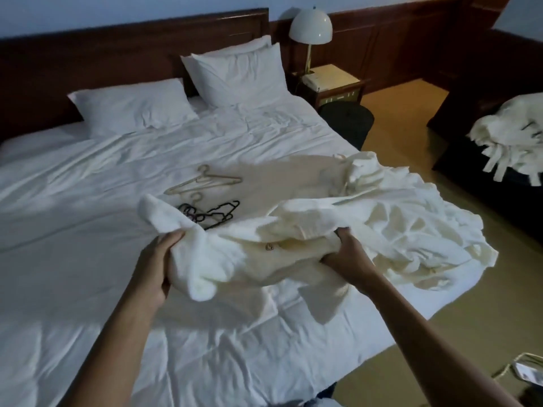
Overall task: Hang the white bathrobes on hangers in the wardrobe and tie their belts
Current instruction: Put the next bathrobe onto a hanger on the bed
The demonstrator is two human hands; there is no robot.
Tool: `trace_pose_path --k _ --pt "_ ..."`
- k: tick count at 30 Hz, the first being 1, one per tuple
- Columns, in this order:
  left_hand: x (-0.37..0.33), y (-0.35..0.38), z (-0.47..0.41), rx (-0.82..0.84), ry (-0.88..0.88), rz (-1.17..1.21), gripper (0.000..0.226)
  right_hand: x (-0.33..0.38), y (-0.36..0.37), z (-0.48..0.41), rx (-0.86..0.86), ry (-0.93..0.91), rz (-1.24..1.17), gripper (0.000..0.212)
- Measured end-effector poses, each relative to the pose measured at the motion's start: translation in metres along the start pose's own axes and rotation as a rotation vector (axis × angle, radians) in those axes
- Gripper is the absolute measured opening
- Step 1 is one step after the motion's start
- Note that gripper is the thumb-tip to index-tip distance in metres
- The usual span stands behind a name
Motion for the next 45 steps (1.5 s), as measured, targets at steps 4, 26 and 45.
trace_pose_path --k 4,26,45 --pt "0.056 -0.034 0.016 -0.12 -0.1 -0.565 0.071 0.043 0.014 0.034 0.099 -0.196 -0.023 0.044" --pt "-0.049 0.137 0.072 0.094 0.503 -0.054 0.043 -0.048 0.003 -0.053 0.103 -0.17 0.732 0.096" --pt "0.056 0.01 0.144 -0.101 0.02 -0.307 0.046 0.088 0.055 0.027 0.84 -0.172 -0.364 0.025"
Point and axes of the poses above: each hand's wrist, its own z-axis away from the middle knuckle, its own y-axis out of the palm, x = y × z, the point moved 3 cm from there along -z, towards the middle knuckle, and after that the axes turned 12 degrees about y, right-handed, at the moved point
